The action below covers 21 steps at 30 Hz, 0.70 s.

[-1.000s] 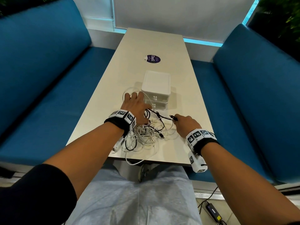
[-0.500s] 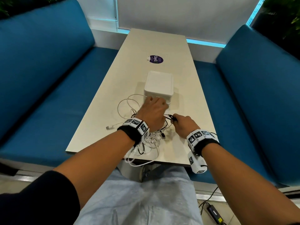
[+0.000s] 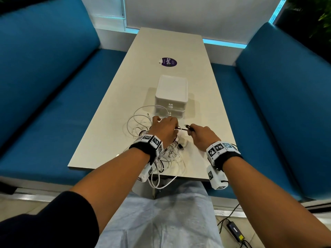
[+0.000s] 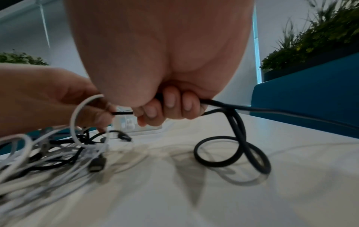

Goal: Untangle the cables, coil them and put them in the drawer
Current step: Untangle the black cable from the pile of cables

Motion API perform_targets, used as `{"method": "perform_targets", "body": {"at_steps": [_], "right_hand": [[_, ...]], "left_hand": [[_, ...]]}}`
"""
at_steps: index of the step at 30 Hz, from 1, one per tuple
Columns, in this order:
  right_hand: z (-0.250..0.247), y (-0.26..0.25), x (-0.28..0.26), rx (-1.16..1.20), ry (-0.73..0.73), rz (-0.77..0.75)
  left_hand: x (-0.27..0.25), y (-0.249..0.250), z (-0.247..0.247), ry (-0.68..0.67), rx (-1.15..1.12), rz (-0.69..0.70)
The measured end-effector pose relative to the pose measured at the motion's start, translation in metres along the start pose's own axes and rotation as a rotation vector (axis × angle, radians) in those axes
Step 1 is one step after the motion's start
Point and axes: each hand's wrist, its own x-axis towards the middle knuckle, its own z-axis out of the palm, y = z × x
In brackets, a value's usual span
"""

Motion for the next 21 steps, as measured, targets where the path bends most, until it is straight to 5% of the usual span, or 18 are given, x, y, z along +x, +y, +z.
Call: {"method": "perform_targets", "body": {"at_steps": [16, 21], "right_hand": [[-0.007, 0.014, 0.002, -0.108, 0.023, 0.15], [-0.003, 0.011, 0.003, -0.134, 0.025, 0.159]], "left_hand": [[-0.009, -0.02, -0.005, -0.028, -0.256, 0.051], [-0.01, -0.021, -0.011, -0.09, -0.48, -0.077]]}}
